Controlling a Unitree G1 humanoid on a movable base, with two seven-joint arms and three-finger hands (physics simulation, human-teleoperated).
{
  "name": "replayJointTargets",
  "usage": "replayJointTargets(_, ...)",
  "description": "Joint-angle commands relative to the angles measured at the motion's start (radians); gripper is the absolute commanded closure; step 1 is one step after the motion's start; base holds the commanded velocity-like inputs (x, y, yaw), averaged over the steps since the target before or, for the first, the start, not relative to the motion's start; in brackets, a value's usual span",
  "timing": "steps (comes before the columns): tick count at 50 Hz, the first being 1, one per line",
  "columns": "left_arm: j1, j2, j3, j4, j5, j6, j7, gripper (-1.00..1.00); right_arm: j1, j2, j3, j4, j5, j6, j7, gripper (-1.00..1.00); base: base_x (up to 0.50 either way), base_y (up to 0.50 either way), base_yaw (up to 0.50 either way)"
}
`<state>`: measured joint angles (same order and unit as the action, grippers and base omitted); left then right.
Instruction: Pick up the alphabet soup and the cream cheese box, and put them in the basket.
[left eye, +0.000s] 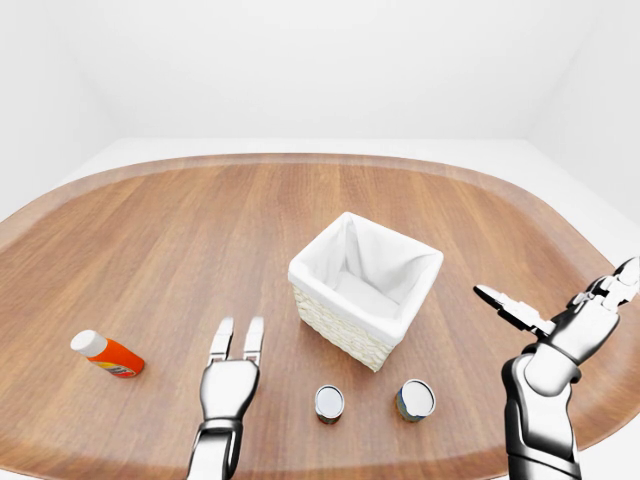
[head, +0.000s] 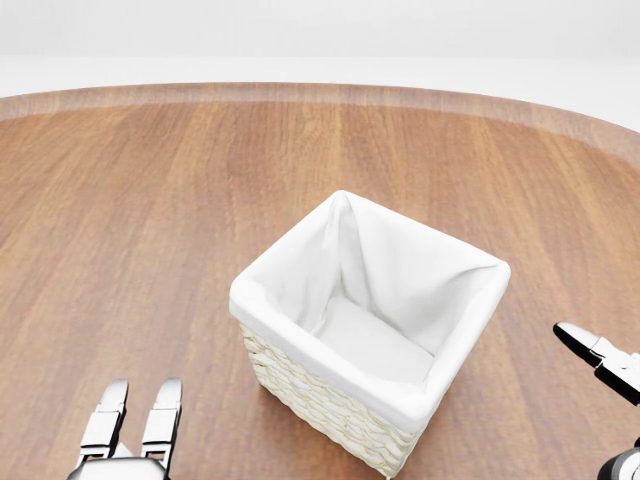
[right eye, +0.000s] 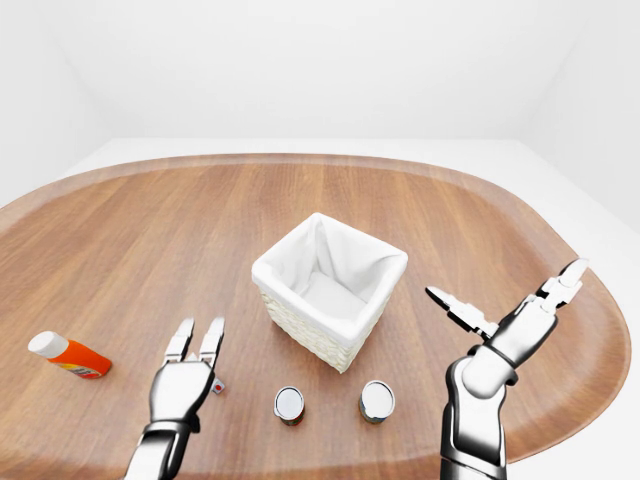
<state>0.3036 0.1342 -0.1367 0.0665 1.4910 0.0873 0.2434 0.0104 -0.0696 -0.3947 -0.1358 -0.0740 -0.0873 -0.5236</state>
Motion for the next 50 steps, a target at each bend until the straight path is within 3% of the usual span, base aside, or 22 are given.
replayJointTargets(1,-0.036,0.009,0.011,0.130,-0.053,0.000,0.068,-1.00,0.000,0.000,0.000,-0.002,0.000,0.000,0.000,-1.00,0.00,0.00,0.00)
replayJointTargets(25,-0.086,0.028,0.045,0.237,-0.111,0.000,0.112,-1.00,-0.004,-0.003,0.003,0.017,-0.003,0.000,0.000,-1.00,0.00,0.00,0.00)
replayJointTargets(31,-0.133,0.022,0.034,0.354,-0.119,0.000,0.156,-1.00,-0.002,-0.003,0.003,0.015,-0.003,0.000,0.000,-1.00,0.00,0.00,0.00)
replayJointTargets(44,-0.202,0.027,0.022,0.435,-0.142,0.000,0.146,-1.00,-0.003,-0.001,0.002,0.013,-0.005,0.000,0.000,-1.00,0.00,0.00,0.00)
replayJointTargets(50,-0.251,0.023,0.022,0.521,-0.159,0.000,0.176,-1.00,0.001,0.000,0.002,0.001,-0.002,0.000,0.000,-1.00,0.00,0.00,0.00)
